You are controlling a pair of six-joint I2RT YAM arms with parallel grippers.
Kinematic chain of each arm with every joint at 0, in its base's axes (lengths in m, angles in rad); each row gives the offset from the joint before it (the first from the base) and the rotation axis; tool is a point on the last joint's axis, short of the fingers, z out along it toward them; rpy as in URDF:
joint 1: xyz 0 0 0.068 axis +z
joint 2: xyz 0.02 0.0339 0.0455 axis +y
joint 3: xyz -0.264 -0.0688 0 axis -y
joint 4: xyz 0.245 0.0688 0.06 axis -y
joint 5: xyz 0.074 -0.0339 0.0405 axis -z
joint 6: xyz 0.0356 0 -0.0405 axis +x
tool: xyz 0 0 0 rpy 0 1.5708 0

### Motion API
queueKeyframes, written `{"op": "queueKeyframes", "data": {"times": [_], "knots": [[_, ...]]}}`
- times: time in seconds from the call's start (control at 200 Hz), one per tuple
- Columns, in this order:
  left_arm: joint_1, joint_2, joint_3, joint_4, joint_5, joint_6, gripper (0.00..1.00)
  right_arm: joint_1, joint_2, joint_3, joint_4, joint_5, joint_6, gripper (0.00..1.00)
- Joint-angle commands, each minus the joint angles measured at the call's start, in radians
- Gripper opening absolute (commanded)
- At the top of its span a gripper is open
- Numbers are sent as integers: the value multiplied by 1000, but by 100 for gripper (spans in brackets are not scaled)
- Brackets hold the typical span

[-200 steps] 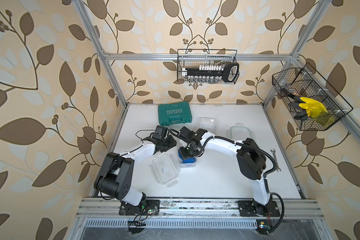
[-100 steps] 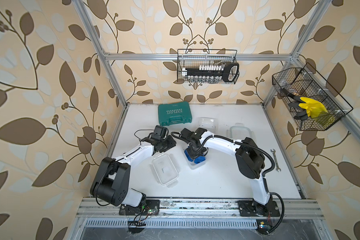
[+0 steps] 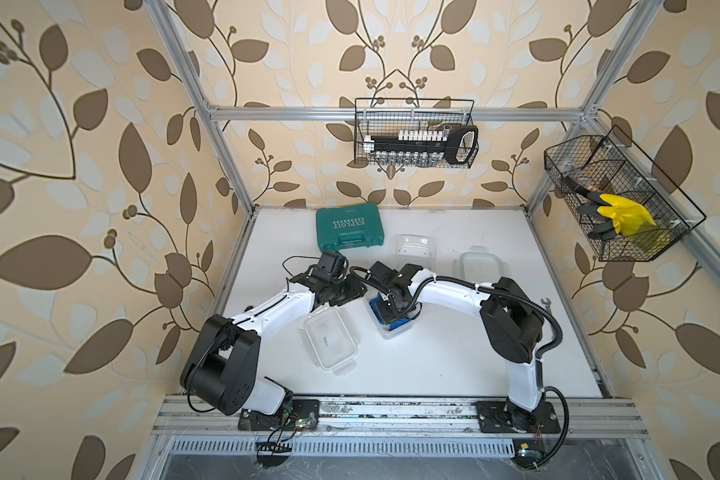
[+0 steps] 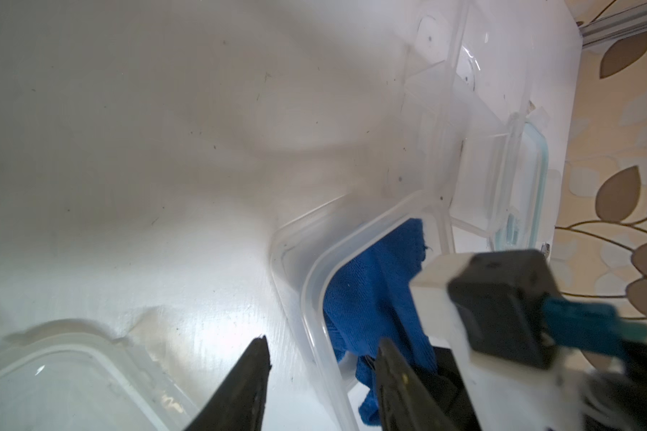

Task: Wipe the insides of the lunch boxes
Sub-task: Wipe the dirt inside the lunch box.

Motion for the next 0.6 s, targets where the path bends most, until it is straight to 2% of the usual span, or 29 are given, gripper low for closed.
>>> {"op": "queueKeyframes", "data": {"times": [0.0, 0.15, 0.33, 0.445, 0.595], "knots": [[-14, 32, 47, -33, 27, 31, 47, -8, -44, -21, 49, -80, 29, 0], [-28, 109, 97, -85, 30, 51, 43, -9, -49, -28, 54, -136, 28, 0], [-50, 135, 109, -104, -23, 64, 40, -10, -46, -53, 71, -209, 34, 0], [-56, 167, 138, -135, -54, 90, 18, -10, -50, -60, 59, -234, 30, 0], [-56, 212, 162, -162, -93, 119, 0, 3, -60, -54, -28, -195, -15, 0]]}}
